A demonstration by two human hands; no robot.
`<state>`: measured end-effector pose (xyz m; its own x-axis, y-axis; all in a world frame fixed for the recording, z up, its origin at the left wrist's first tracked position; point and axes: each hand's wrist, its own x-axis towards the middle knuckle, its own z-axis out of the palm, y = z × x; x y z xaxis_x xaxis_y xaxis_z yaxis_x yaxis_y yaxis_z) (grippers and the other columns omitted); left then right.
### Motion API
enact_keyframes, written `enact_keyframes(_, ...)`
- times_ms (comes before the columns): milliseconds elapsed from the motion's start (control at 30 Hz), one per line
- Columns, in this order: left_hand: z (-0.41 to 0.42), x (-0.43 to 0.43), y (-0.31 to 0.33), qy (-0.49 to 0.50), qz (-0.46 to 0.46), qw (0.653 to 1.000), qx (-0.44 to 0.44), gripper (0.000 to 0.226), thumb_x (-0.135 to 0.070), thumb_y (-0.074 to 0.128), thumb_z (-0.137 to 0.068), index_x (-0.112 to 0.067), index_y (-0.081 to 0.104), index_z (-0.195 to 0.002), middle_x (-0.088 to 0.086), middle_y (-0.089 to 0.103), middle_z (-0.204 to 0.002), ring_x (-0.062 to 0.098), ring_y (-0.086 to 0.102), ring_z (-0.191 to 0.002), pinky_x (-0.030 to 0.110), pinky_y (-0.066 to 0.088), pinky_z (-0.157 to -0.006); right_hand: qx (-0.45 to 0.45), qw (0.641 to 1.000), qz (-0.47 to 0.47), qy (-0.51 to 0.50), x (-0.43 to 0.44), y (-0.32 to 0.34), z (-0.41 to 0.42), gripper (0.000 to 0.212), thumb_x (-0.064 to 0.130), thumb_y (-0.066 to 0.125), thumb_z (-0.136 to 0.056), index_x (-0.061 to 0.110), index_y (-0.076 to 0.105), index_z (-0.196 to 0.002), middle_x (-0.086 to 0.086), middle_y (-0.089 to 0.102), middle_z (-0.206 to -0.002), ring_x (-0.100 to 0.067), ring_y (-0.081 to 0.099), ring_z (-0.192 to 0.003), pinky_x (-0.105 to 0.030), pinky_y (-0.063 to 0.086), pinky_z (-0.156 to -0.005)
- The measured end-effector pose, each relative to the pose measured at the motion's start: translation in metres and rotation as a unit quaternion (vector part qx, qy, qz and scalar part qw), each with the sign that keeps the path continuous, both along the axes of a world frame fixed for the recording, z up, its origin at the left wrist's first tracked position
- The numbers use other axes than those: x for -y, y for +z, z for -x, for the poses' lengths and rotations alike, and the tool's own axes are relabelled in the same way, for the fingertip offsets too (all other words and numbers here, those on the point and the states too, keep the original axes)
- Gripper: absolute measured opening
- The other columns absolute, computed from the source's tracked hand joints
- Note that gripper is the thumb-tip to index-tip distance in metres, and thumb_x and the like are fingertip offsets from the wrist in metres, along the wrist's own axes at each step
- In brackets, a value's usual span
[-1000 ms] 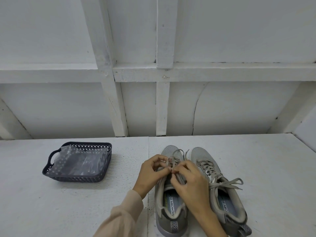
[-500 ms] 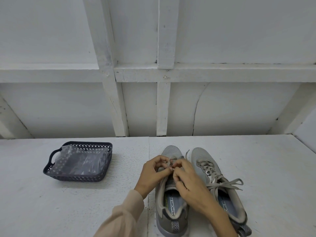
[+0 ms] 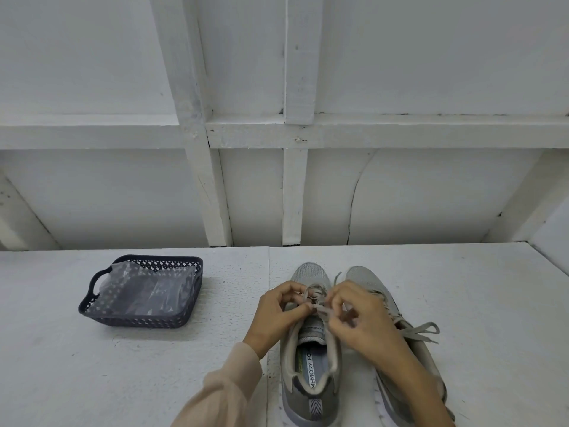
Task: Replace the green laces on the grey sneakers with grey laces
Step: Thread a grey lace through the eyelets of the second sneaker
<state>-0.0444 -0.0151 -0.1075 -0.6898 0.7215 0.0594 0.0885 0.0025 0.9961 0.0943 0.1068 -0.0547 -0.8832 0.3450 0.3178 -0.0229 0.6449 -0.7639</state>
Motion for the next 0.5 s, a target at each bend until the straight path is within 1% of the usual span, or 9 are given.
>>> enact_keyframes(67,-0.001,0.000,0.001,0.000,0.003,1.000,0.001,0.018,-0.006,0.076,-0.080,-0.009,0.068,-0.096,0.005,0.072,-0.078,0.007,0.064,-0.075,0.018,0.049,-0.074,-0.054,0.997,0.000,-0.048,0.001,0.007,0.004,0.033,0.001,0.066,-0.076,0.024,0.047,-0.064,0.007,0.057,-0.073,-0.013,0.057,-0.068,-0.020,0.048,-0.059)
enact_keyframes(100,-0.001,0.000,0.001,0.000,0.004,1.000,0.002,0.018,-0.004,0.075,-0.081,-0.010,0.068,-0.095,0.004,0.072,-0.078,0.007,0.065,-0.075,0.018,0.049,-0.074,-0.073,0.995,0.012,-0.071,0.003,0.009,0.007,0.034,-0.002,0.067,-0.078,0.022,0.047,-0.065,0.004,0.056,-0.069,-0.014,0.055,-0.063,-0.024,0.047,-0.055)
enact_keyframes(167,-0.001,0.000,0.001,0.001,0.003,1.000,0.002,0.017,-0.002,0.074,-0.081,-0.011,0.068,-0.094,0.005,0.072,-0.078,0.008,0.066,-0.077,0.018,0.049,-0.075,-0.121,0.984,0.060,-0.114,0.007,0.017,0.012,0.030,-0.001,0.065,-0.079,0.020,0.047,-0.067,-0.001,0.055,-0.063,-0.023,0.054,-0.056,-0.034,0.046,-0.051)
enact_keyframes(233,-0.001,0.001,0.001,0.001,0.002,1.000,0.000,0.017,-0.002,0.074,-0.082,-0.013,0.069,-0.094,0.013,0.071,-0.081,0.009,0.065,-0.078,0.019,0.049,-0.076,-0.178,0.962,0.157,-0.138,0.008,0.031,0.016,0.030,-0.001,0.061,-0.082,0.019,0.044,-0.068,-0.009,0.056,-0.061,-0.028,0.051,-0.052,-0.036,0.043,-0.048)
enact_keyframes(300,-0.002,0.001,0.001,0.001,0.003,1.000,0.000,0.017,-0.002,0.073,-0.082,-0.015,0.070,-0.093,0.016,0.072,-0.086,0.010,0.066,-0.079,0.019,0.050,-0.076,-0.197,0.939,0.252,-0.130,0.006,0.052,0.017,0.031,-0.007,0.056,-0.087,0.016,0.042,-0.071,-0.010,0.059,-0.062,-0.023,0.052,-0.054,-0.029,0.040,-0.047)
enact_keyframes(333,-0.002,0.001,0.001,0.002,0.002,1.000,0.000,0.017,-0.002,0.073,-0.082,-0.016,0.070,-0.092,0.016,0.072,-0.087,0.009,0.066,-0.079,0.018,0.050,-0.076,-0.180,0.945,0.242,-0.124,0.004,0.061,0.017,0.028,-0.005,0.057,-0.087,0.015,0.043,-0.072,-0.006,0.060,-0.064,-0.019,0.054,-0.057,-0.027,0.040,-0.050)
enact_keyframes(367,-0.002,0.001,0.001,0.001,0.001,1.000,-0.002,0.017,-0.001,0.073,-0.082,-0.015,0.070,-0.092,0.015,0.072,-0.087,0.009,0.066,-0.079,0.018,0.050,-0.076,-0.144,0.963,0.193,-0.120,0.002,0.066,0.016,0.024,0.001,0.061,-0.087,0.016,0.047,-0.075,0.000,0.061,-0.067,-0.014,0.056,-0.060,-0.026,0.042,-0.053)
enact_keyframes(433,-0.003,0.001,0.002,0.000,-0.001,1.000,0.001,0.015,-0.001,0.073,-0.082,-0.011,0.069,-0.094,0.014,0.072,-0.086,0.009,0.066,-0.078,0.019,0.051,-0.077,-0.023,0.992,0.070,-0.099,0.000,0.067,0.015,0.020,0.018,0.071,-0.081,0.026,0.053,-0.080,0.010,0.063,-0.074,-0.008,0.057,-0.065,-0.028,0.047,-0.059)
enact_keyframes(500,-0.003,0.001,0.003,-0.003,-0.001,1.000,0.005,0.015,-0.002,0.073,-0.082,-0.008,0.069,-0.096,0.012,0.071,-0.081,0.008,0.065,-0.077,0.019,0.052,-0.075,0.112,0.990,-0.037,-0.074,0.006,0.060,0.015,0.020,0.035,0.074,-0.075,0.032,0.055,-0.080,0.011,0.061,-0.080,-0.006,0.055,-0.069,-0.029,0.046,-0.063)
